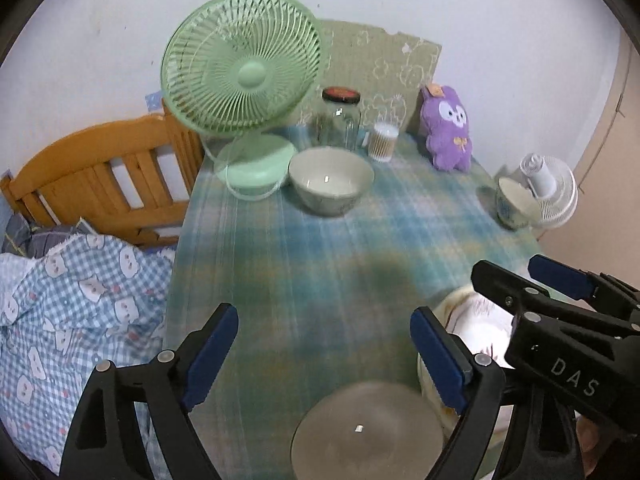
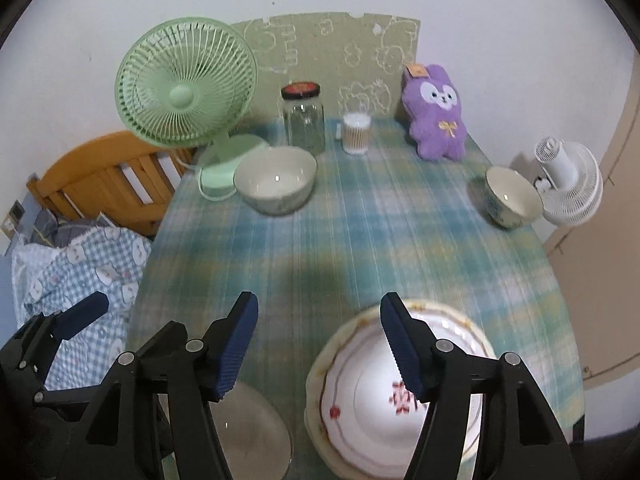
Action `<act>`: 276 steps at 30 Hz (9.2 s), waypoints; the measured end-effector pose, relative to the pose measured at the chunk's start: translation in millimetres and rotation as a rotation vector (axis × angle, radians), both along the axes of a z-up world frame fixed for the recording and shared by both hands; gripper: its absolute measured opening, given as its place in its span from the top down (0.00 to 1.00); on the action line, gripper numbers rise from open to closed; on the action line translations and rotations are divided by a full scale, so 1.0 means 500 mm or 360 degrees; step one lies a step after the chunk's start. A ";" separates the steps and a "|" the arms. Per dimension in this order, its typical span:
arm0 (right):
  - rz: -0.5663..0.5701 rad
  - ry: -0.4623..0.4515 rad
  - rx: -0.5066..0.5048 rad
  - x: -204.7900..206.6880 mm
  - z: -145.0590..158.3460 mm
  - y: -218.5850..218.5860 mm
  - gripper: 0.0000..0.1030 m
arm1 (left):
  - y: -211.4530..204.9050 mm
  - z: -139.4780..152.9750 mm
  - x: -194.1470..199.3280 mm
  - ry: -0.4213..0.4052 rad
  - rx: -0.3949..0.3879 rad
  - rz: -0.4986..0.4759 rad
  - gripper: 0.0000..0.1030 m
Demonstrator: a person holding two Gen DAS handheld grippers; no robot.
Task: Organize plates and bowls
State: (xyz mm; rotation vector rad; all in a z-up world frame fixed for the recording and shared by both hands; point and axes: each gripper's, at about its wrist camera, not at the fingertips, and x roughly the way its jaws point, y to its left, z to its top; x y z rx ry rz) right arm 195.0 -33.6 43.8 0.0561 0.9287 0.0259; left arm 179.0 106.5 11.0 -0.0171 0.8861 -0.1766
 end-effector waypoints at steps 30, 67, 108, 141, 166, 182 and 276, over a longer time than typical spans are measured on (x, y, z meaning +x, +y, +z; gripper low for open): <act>0.0187 -0.0046 0.0088 0.392 -0.064 -0.068 0.28 | -0.080 -0.035 0.324 -0.0048 0.0093 0.0381 0.14; 0.0276 0.0131 0.0145 0.551 -0.265 -0.001 0.86 | -0.058 -0.217 0.473 0.0096 0.0172 0.0430 0.76; 0.0089 0.0108 0.0101 0.366 -0.113 -0.047 0.86 | -0.095 -0.087 0.326 0.0071 0.0121 0.0360 0.87; -0.0087 -0.0048 0.0063 0.062 0.043 0.021 0.86 | -0.034 0.039 0.078 -0.0085 0.0056 0.0192 0.87; -0.0117 0.0028 0.0023 -0.129 -0.027 0.057 0.86 | -0.013 -0.029 -0.092 0.0008 0.0051 0.0129 0.87; -0.0079 0.0171 -0.0025 -0.164 -0.107 0.085 0.86 | 0.008 -0.102 -0.134 0.0150 0.0064 0.0130 0.87; 0.0182 -0.0095 0.0030 0.032 0.069 -0.396 0.12 | -0.454 0.069 0.035 -0.0055 0.0035 0.0187 0.14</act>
